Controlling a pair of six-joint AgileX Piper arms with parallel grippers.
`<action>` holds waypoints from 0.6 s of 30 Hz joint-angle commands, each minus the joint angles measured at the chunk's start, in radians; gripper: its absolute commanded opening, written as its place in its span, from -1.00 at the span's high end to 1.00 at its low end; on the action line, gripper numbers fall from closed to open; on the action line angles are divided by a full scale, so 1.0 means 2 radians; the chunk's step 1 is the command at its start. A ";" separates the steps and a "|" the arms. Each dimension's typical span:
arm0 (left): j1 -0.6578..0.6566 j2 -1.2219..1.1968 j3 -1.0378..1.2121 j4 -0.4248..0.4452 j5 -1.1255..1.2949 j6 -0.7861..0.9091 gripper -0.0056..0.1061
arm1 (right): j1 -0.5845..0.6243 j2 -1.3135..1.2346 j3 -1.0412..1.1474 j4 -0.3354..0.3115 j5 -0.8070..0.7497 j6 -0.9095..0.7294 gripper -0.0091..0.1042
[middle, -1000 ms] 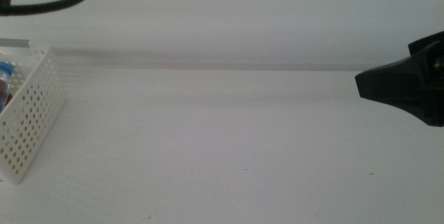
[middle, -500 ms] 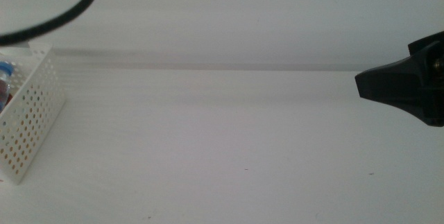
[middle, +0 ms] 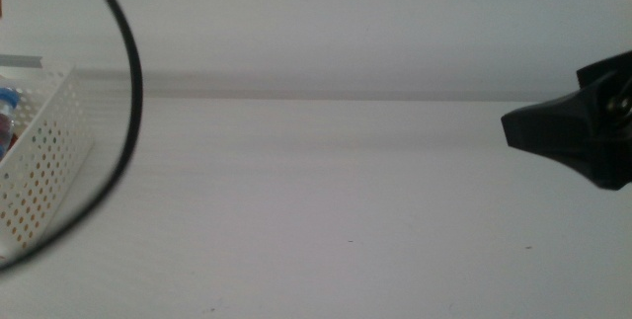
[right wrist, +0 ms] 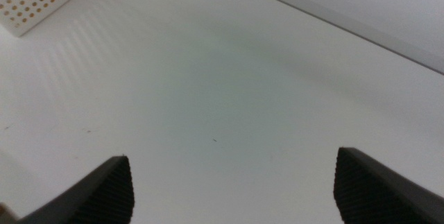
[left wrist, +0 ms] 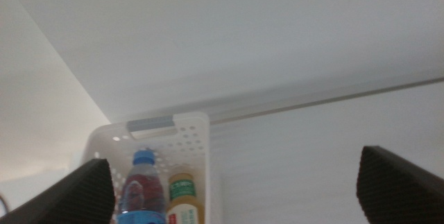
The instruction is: Use arms to grab the bottles and put them into the dustbin to the left of the table.
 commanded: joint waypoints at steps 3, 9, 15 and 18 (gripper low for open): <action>-0.016 -0.045 0.067 0.022 -0.075 -0.002 -0.78 | -0.044 -0.037 0.073 -0.001 -0.114 -0.005 -0.52; -0.019 -0.136 0.180 0.022 -0.147 -0.002 -0.78 | -0.165 -0.112 0.195 0.029 -0.240 -0.005 -0.52; -0.019 -0.230 0.260 0.022 -0.147 -0.002 -0.78 | -0.237 -0.196 0.291 0.029 -0.278 -0.005 -0.52; -0.018 -0.276 0.302 0.022 -0.160 -0.002 -0.78 | -0.247 -0.249 0.351 0.029 -0.325 -0.005 -0.52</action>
